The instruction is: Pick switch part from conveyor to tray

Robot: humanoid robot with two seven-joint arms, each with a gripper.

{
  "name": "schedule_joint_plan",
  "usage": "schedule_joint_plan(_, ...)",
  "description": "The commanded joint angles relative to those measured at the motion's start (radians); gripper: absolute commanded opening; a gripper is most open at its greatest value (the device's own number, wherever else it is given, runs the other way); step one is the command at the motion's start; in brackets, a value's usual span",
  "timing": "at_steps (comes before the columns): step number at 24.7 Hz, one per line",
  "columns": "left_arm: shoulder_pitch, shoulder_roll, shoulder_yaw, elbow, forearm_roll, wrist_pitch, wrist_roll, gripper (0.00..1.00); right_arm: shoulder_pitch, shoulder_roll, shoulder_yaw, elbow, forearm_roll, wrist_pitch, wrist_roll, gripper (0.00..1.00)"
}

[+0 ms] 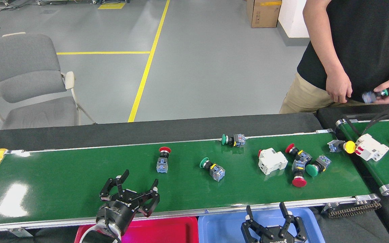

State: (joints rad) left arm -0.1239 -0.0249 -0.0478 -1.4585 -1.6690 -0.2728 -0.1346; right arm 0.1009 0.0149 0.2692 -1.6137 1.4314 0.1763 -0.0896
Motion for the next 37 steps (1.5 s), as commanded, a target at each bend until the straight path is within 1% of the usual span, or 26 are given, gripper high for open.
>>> schedule_joint_plan(1,-0.049,-0.001,0.003,0.033,-0.001,0.004,0.003,1.0,-0.064,0.019,-0.001,0.04,0.007,0.002,0.051,1.0)
schedule_joint_plan(3,-0.091,-0.003,0.003,0.095,0.002,0.006,0.003,1.0,-0.124,0.045,-0.001,0.101,0.011,0.006,0.06,1.0)
schedule_joint_plan(6,-0.134,-0.004,0.006,0.153,0.008,0.004,0.003,1.0,-0.216,0.059,0.008,0.207,0.011,0.055,0.062,1.0)
schedule_joint_plan(8,-0.148,-0.004,0.008,0.176,0.008,0.004,0.003,1.0,-0.251,0.057,0.018,0.253,0.007,0.058,0.062,1.0)
schedule_joint_plan(11,-0.175,-0.006,0.009,0.228,0.008,0.007,0.003,1.0,-0.27,0.053,0.018,0.282,0.001,0.058,0.062,1.0)
schedule_joint_plan(12,-0.189,-0.006,0.011,0.25,0.008,0.007,0.003,0.99,-0.273,0.051,0.016,0.29,0.0,0.057,0.062,1.0)
schedule_joint_plan(13,-0.203,-0.006,0.011,0.273,0.008,0.01,0.004,0.96,-0.28,0.051,0.016,0.301,0.0,0.057,0.062,1.0)
schedule_joint_plan(14,-0.211,-0.006,0.011,0.29,0.008,0.012,0.01,0.86,-0.288,0.051,0.016,0.313,-0.002,0.057,0.062,1.0)
schedule_joint_plan(15,-0.214,-0.004,0.011,0.302,0.009,0.007,0.013,0.61,-0.299,0.051,0.015,0.328,-0.002,0.057,0.062,1.0)
schedule_joint_plan(16,-0.214,-0.001,0.011,0.305,0.014,-0.002,0.013,0.4,-0.308,0.051,0.015,0.34,-0.002,0.057,0.062,1.0)
schedule_joint_plan(17,-0.214,-0.003,0.014,0.31,0.031,-0.003,0.013,0.13,-0.317,0.053,0.013,0.353,-0.002,0.057,0.062,1.0)
schedule_joint_plan(19,-0.214,0.01,0.014,0.328,0.118,-0.003,0.013,0.06,-0.343,0.059,0.015,0.38,-0.003,0.057,0.062,1.0)
schedule_joint_plan(20,-0.214,0.013,0.012,0.329,0.153,-0.003,0.013,0.04,-0.354,0.062,0.015,0.391,-0.003,0.057,0.062,1.0)
schedule_joint_plan(21,-0.214,0.013,0.012,0.329,0.175,-0.003,0.013,0.02,-0.36,0.062,0.015,0.397,-0.003,0.057,0.062,1.0)
schedule_joint_plan(23,-0.211,0.013,0.008,0.322,0.18,-0.005,0.015,0.0,-0.362,0.06,0.013,0.402,-0.003,0.058,0.062,1.0)
schedule_joint_plan(26,-0.203,0.013,-0.003,0.28,0.18,-0.023,0.015,0.0,-0.362,0.06,0.01,0.416,-0.003,0.066,0.062,1.0)
schedule_joint_plan(27,-0.191,0.013,-0.011,0.251,0.18,-0.063,0.015,0.0,-0.366,0.062,0.01,0.426,-0.003,0.075,0.062,1.0)
schedule_joint_plan(30,-0.129,0.025,-0.021,0.124,0.178,-0.282,0.009,0.02,-0.374,0.063,0.018,0.451,-0.002,0.12,0.062,0.96)
schedule_joint_plan(31,-0.085,0.065,-0.02,0.066,0.178,-0.434,0.004,0.07,-0.374,0.062,0.019,0.451,-0.002,0.146,0.064,0.88)
schedule_joint_plan(32,-0.042,0.12,-0.011,0.007,0.184,-0.513,0.003,0.16,-0.374,0.059,0.019,0.451,-0.002,0.16,0.065,0.73)
schedule_joint_plan(33,0.007,0.152,-0.001,-0.052,0.192,-0.513,0.003,0.34,-0.374,0.054,0.019,0.449,-0.002,0.163,0.068,0.54)
schedule_joint_plan(34,0.05,0.161,0.009,-0.092,0.195,-0.513,0.003,0.5,-0.374,0.053,0.019,0.448,-0.002,0.161,0.076,0.42)
schedule_joint_plan(35,0.133,0.172,0.025,-0.149,0.196,-0.513,0.003,0.73,-0.374,0.051,0.019,0.443,-0.002,0.158,0.096,0.27)
schedule_joint_plan(36,0.191,0.172,0.031,-0.175,0.195,-0.513,0.004,0.9,-0.379,0.051,0.019,0.442,-0.002,0.153,0.11,0.2)
schedule_joint_plan(37,0.224,0.165,0.034,-0.183,0.195,-0.513,0.004,0.99,-0.38,0.05,0.019,0.437,-0.002,0.152,0.111,0.18)
